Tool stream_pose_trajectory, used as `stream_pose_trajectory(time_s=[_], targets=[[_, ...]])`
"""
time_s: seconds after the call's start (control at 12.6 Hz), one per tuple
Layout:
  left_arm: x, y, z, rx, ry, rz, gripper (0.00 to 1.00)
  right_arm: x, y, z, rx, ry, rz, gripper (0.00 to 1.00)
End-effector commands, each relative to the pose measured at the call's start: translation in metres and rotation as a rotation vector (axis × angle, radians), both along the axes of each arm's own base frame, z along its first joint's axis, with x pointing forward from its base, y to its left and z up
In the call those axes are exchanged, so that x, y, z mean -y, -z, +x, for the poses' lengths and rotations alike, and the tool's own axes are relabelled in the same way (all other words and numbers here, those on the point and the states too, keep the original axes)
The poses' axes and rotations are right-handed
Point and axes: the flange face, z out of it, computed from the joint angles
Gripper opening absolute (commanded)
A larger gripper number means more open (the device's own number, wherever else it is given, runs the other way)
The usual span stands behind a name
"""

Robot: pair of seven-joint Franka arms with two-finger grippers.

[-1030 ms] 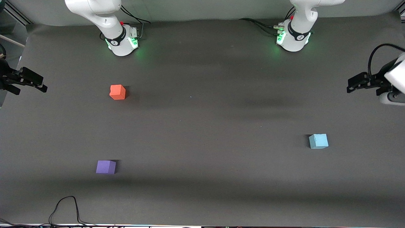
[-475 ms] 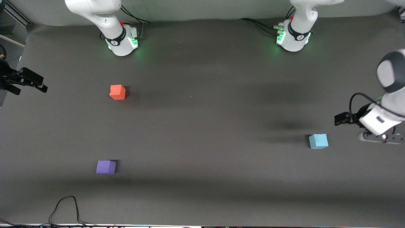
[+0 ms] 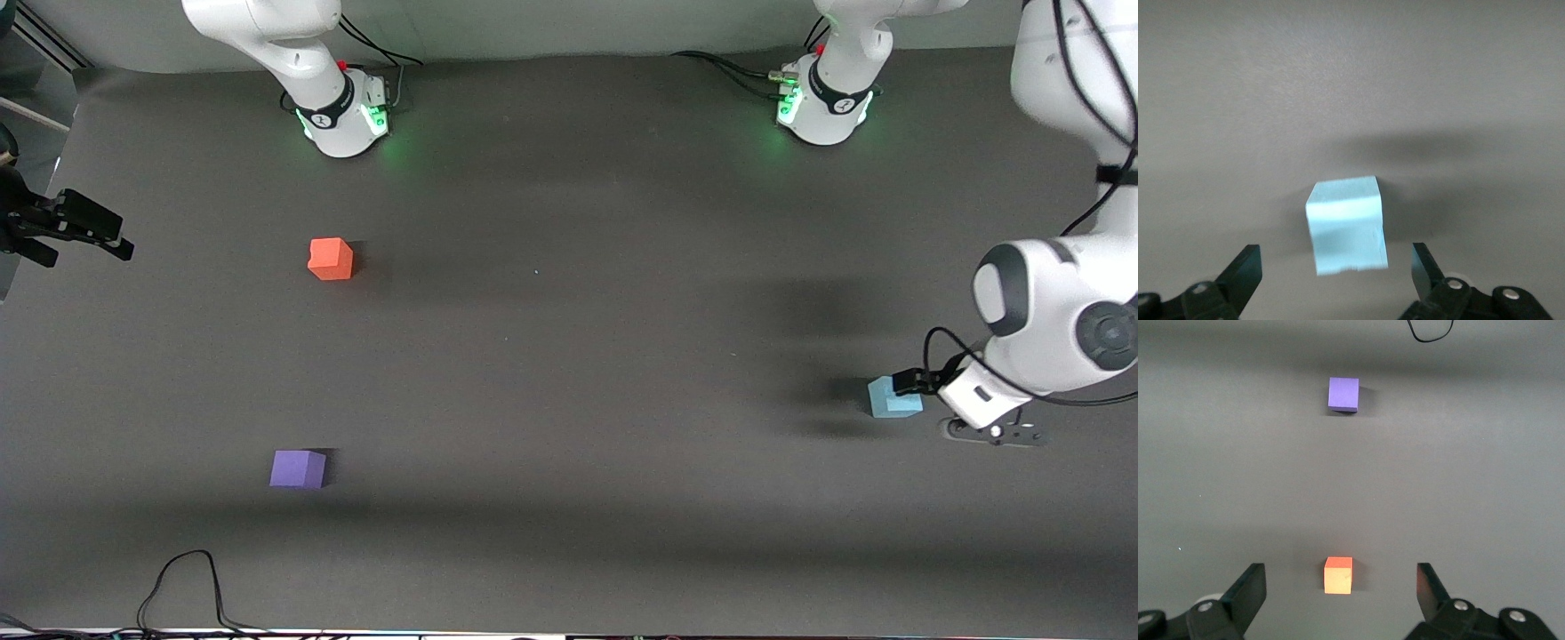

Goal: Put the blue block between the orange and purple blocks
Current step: 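Lower the left gripper over the light blue cube and close it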

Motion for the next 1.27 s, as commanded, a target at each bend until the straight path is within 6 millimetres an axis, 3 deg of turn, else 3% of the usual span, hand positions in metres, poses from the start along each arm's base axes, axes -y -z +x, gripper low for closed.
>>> stream_pose_trajectory(time_s=[0.0,0.24,0.32,0.48,0.79,0.87,1.03,1.19], targets=[[0.001,0.035,-0.004,0.003,0.016,0.009,1.00,-0.004,-0.004,-0.003,0.010,0.012,-0.002,1.00],[0.002,0.061,-0.004,-0.002,0.017,0.010,1.00,-0.005,0.001,-0.001,-0.001,0.012,-0.002,1.00],[0.002,0.061,-0.004,-0.002,0.012,0.008,0.90,-0.004,0.006,0.002,-0.012,0.012,-0.004,1.00],[0.000,0.060,-0.004,-0.003,0.005,0.006,0.48,-0.003,0.004,0.007,-0.005,0.012,-0.008,1.00],[0.001,0.054,-0.002,-0.003,0.004,0.005,0.42,0.003,0.002,0.016,0.000,0.027,0.007,1.00],[-0.003,0.035,0.004,0.018,-0.001,0.005,0.42,0.002,0.003,0.018,0.000,0.027,0.010,1.00],[-0.008,-0.022,0.009,0.006,-0.001,0.001,0.42,-0.003,-0.006,0.019,0.016,0.020,0.009,1.00],[0.004,-0.075,0.010,-0.033,-0.011,-0.009,0.42,-0.007,-0.011,0.020,0.017,0.010,0.010,1.00]])
